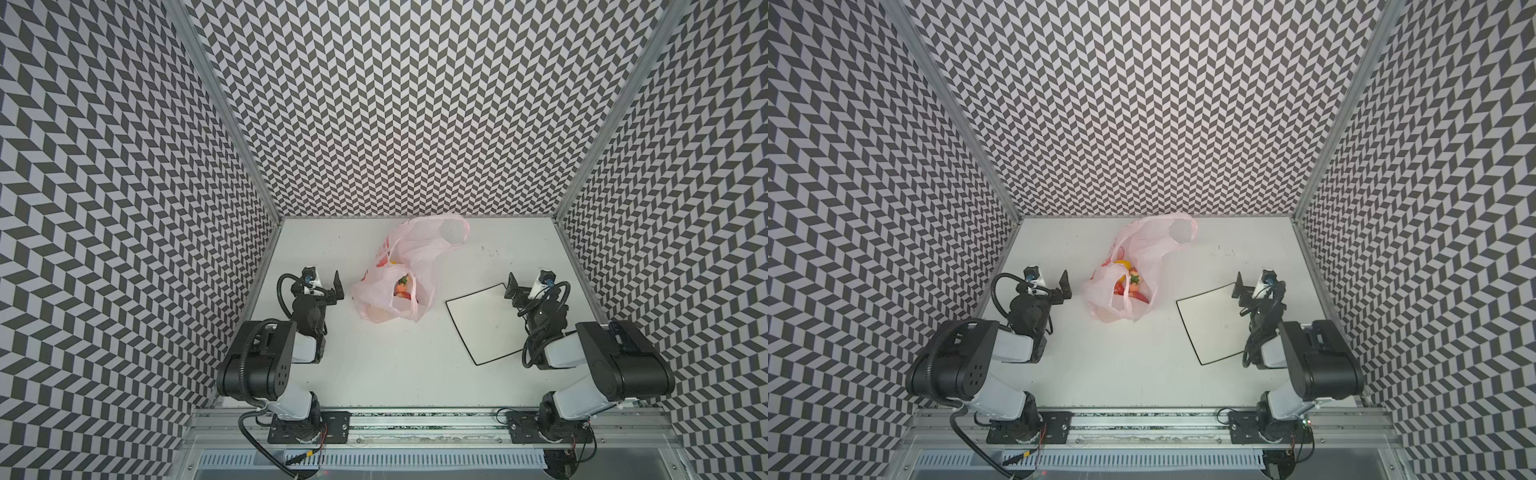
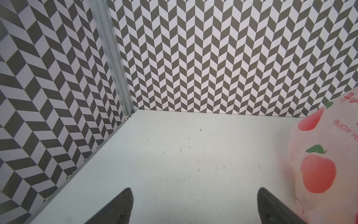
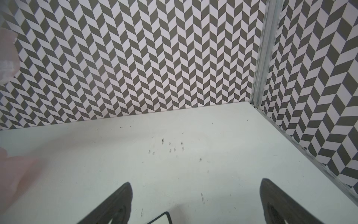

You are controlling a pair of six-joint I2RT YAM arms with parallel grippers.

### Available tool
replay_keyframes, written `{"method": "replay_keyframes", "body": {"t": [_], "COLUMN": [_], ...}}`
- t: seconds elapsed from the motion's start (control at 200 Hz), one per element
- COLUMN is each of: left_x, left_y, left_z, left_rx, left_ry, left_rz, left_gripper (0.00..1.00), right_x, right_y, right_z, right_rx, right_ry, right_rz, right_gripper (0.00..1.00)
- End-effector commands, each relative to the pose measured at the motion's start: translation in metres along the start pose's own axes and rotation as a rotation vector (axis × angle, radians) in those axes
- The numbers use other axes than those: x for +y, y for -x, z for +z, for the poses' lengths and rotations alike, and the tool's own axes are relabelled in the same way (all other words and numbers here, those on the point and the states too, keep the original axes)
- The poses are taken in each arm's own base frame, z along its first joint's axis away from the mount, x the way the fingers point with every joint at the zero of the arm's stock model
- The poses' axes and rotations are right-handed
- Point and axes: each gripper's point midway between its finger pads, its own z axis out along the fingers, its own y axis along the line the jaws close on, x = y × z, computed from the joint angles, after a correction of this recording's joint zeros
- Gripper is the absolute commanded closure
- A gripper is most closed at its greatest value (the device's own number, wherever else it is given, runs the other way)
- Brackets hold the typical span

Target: Take the fake fruits out of the plastic bag

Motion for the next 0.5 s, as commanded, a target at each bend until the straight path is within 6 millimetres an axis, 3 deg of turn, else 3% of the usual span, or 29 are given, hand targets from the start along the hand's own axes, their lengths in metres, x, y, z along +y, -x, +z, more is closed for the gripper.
{"method": "replay_keyframes", "body": {"t": [0.0,0.496], "left_x": [-0.0016,-0.0015], "left_y": [0.0061,0.0062], "left_z": [-0.002,-0.0022], "left_rx": [-0.025,-0.025], "left_ry": [-0.013,-0.014], "left_rz": [0.012,0.011], "left_gripper": [0.0,0.0], "right_x": [0.0024,0.0022], "right_y": [0.0101,0.0158], "right_z": [0.0033,0.0022], "right_rx": [-0.04,-0.063], "right_ry": [0.0,-0.001], "right_rz": [-0.006,0.001], "right_gripper": [0.0,0.0]}}
